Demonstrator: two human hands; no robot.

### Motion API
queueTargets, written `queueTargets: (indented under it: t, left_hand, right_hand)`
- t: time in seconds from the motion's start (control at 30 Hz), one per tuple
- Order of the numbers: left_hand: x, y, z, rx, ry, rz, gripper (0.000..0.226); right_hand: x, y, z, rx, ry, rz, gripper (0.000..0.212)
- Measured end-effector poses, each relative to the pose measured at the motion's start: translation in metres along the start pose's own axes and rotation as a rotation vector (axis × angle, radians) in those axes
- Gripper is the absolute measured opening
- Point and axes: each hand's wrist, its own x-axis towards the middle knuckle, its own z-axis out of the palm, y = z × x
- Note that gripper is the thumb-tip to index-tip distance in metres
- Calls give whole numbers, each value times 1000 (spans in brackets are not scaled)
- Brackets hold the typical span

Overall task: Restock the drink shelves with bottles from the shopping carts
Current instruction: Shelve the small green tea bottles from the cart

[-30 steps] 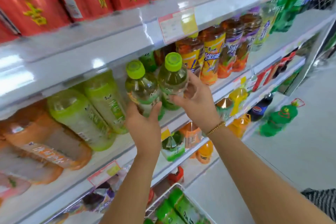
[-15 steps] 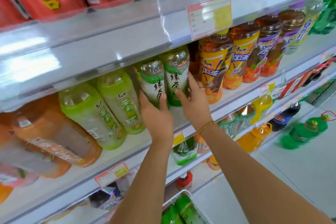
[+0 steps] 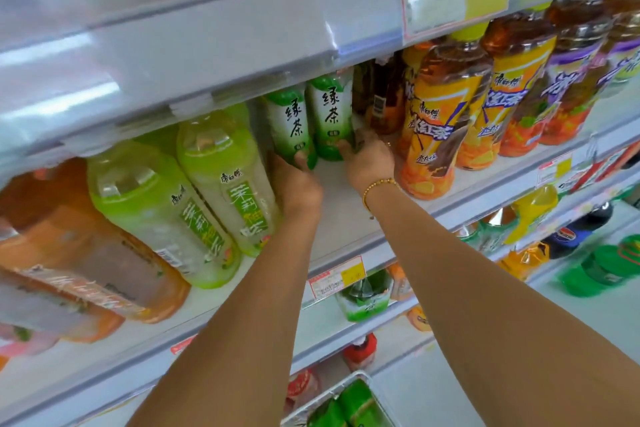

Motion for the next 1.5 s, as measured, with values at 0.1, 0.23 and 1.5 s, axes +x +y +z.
queueTargets:
  t: [0.1, 0.23, 1.5]
  left_hand:
    - [-4, -2, 0, 33, -3, 3, 51]
    - [-38, -4, -5, 57, -67, 238, 62]
    - [22, -11, 23, 216, -62, 143, 74]
  right_hand:
    - [5, -2, 3, 148, -9, 28, 55]
    - [19, -4, 7, 153, -16, 51, 58]
    - [61, -15, 28, -104, -191, 35, 72]
